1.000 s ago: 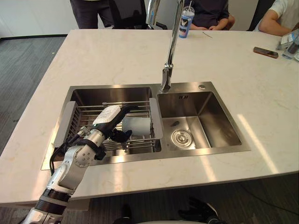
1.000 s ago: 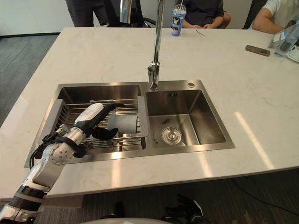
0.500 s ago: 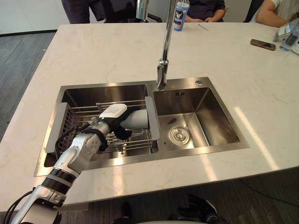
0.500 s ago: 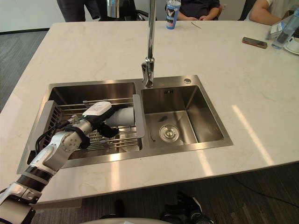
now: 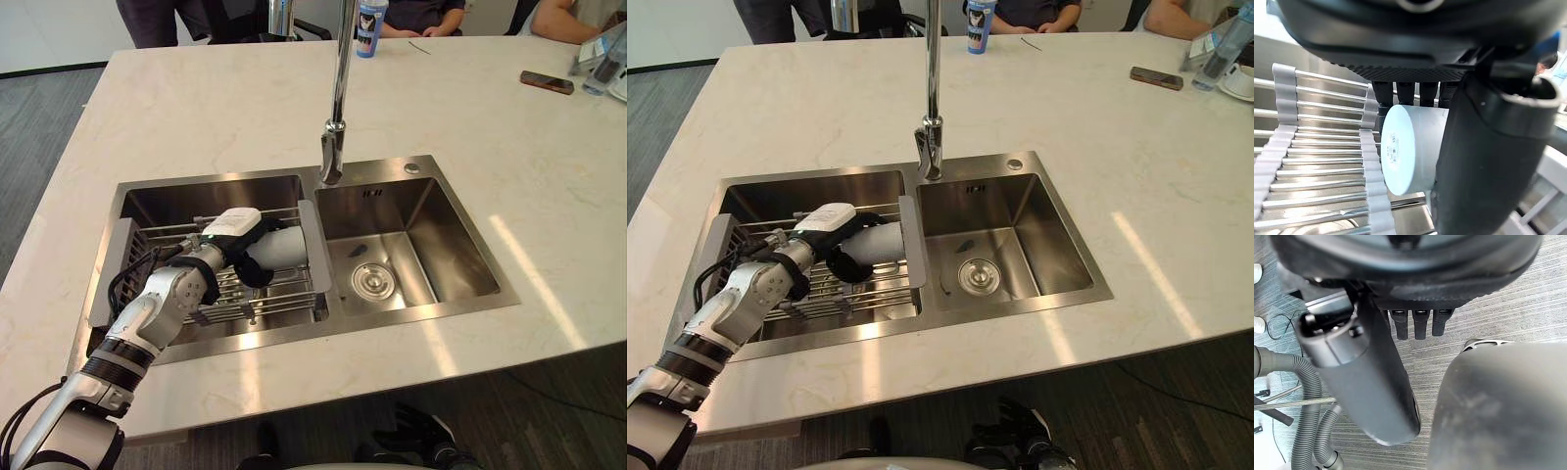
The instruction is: Walk over to the sink, pick up the cup, carry it to the dishwasher, place the cup inside the dishwasher, then close the dishwasher door
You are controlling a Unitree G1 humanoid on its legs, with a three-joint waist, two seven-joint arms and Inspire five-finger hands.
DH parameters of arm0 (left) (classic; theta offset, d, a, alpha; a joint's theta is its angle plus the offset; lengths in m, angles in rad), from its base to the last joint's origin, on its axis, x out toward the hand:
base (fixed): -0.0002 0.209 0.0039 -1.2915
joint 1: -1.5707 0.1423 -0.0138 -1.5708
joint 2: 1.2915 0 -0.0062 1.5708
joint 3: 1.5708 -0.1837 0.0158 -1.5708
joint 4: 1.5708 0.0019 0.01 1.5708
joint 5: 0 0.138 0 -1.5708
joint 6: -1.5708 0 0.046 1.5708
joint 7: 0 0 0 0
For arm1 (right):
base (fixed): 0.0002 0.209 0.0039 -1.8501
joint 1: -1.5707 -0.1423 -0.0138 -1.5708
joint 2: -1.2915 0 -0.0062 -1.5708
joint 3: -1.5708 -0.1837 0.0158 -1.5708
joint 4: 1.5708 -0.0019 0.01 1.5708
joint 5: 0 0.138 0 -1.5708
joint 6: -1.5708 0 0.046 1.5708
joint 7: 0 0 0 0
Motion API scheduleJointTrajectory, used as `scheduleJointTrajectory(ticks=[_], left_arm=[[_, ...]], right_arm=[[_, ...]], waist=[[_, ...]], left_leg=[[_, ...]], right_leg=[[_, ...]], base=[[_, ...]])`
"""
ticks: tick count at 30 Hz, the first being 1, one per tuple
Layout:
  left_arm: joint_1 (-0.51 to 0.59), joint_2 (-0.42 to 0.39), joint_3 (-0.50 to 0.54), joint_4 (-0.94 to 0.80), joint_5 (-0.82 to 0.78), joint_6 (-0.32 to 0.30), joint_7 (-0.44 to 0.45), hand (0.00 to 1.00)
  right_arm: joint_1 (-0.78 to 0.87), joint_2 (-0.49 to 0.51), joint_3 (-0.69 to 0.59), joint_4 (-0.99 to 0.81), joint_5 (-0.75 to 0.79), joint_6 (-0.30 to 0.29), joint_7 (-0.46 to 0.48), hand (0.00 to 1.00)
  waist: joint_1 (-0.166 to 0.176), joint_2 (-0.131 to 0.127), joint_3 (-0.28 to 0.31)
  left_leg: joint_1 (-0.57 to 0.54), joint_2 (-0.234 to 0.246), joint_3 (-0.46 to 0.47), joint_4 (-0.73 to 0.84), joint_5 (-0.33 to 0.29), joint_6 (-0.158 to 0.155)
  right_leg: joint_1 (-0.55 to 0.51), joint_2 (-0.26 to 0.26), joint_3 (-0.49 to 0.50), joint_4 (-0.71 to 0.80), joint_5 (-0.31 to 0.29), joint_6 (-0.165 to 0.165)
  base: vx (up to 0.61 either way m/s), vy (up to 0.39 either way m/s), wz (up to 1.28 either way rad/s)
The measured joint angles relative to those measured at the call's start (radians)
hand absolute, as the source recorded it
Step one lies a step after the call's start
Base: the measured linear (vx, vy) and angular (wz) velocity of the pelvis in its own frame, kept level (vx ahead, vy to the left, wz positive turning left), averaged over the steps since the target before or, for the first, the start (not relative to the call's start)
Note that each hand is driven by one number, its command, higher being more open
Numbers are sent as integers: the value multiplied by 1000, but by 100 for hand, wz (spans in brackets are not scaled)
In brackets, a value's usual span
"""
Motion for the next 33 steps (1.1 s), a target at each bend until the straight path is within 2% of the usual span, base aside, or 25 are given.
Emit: scheduleJointTrajectory(ticks=[4,7,10,12,14,16,22,25,29,31,32,33], left_arm=[[27,-46,54,0,-72,21,16,30],[101,-110,159,-40,-158,31,65,30],[205,-181,243,-176,-256,29,122,30],[298,-233,302,-286,-336,9,140,30],[346,-274,335,-339,-376,0,149,30],[424,-362,380,-434,-424,-13,169,30],[597,-480,420,-606,-562,-53,198,30],[658,-530,416,-691,-583,-66,198,30],[683,-552,384,-775,-619,-120,199,30],[681,-551,369,-805,-632,-134,206,30],[682,-553,359,-820,-641,-134,210,30],[682,-555,350,-833,-642,-135,210,30]], right_arm=[[1,0,-1,2,2,1,0,90],[2,2,-7,4,4,1,-1,90],[8,2,-10,5,4,1,-2,90],[8,3,-10,2,4,0,-1,90],[10,4,-12,1,4,-1,0,90],[22,5,-25,0,4,-2,0,90],[58,9,-49,0,15,-3,-5,90],[68,9,-51,-27,22,-4,-11,90],[68,17,-53,-91,28,-5,-37,90],[58,28,-54,-126,36,-5,-51,90],[55,32,-54,-152,44,-4,-60,90],[55,32,-54,-182,49,-4,-72,90]], waist=[[3,0,0],[11,0,0],[28,-2,1],[32,-2,1],[34,-2,1],[49,-2,1],[57,-5,-1],[57,-6,-1],[67,-21,14],[73,-39,34],[72,-50,44],[73,-46,42]], left_leg=[[1,-1,-9,0,0,0],[6,-3,-10,0,0,0],[12,-2,-11,0,0,0],[22,-1,-10,0,0,0],[28,1,-7,0,0,0],[34,4,1,-4,1,1],[67,6,27,1,1,2],[84,7,46,1,-1,6],[68,4,72,22,-12,17],[39,2,83,97,-43,30],[14,0,89,169,-71,48],[-17,5,91,223,-93,60]], right_leg=[[8,0,-10,-1,0,0],[15,-1,-11,-1,0,0],[21,-1,-11,0,0,0],[27,0,-9,4,-1,-1],[30,1,-1,7,-1,-2],[28,2,9,15,-2,-3],[41,0,40,32,-1,-2],[38,-7,58,55,0,-2],[-8,-20,80,100,0,0],[-35,-39,85,141,-15,-9],[-40,-50,91,158,-22,-19],[-34,-52,84,134,-18,-46]], base=[[0,0,7],[0,0,1],[0,0,0],[0,0,0],[-40,-1,-5],[-61,1,-11],[-33,10,-13],[-59,24,-18],[-102,62,-19],[-133,93,-20],[-138,109,-11],[-149,140,-11]])
